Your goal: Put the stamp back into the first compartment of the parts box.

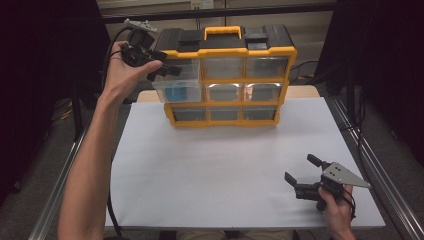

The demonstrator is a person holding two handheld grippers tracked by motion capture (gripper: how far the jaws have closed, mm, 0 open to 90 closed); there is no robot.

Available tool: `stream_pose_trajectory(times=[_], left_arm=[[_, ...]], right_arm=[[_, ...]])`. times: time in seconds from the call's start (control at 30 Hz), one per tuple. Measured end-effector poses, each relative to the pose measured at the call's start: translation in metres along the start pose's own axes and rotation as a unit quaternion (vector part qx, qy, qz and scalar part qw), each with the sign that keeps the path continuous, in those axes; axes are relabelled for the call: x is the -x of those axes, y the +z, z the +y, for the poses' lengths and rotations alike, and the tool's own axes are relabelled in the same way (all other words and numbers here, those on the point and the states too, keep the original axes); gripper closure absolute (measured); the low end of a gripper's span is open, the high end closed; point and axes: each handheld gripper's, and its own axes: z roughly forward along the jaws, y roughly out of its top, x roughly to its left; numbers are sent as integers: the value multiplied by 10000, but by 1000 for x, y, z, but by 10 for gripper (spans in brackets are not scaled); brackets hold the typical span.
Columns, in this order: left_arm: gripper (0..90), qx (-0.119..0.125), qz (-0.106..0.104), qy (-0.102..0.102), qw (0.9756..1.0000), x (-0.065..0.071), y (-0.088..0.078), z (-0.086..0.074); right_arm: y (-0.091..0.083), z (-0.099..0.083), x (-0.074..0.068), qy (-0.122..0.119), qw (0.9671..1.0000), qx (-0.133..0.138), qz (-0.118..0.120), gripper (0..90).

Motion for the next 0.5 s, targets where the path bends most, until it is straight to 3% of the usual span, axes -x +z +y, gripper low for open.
stream_pose_trajectory(times=[0.1, 0.27, 0.37, 0.43, 0.5], left_arm=[[80, 263, 116, 45, 9996, 0, -1, -4], [51, 567, 320, 28, 9979, 2, -4, -12], [45, 908, 549, 63, 9943, 6, -9, -16], [44, 949, 788, 142, 9923, 10, -10, -16], [38, 1038, 861, 167, 9907, 14, -11, -18]], right_arm=[[0, 0, 0, 11, 10000, 0, 23, 0], [0, 0, 0, -15, 10000, 18, 26, 0], [0, -1, 1, 32, 10000, 12, 28, 0], [0, -2, 2, 48, 10000, 25, 2, 0], [0, -2, 2, 62, 10000, 15, -35, 0]])
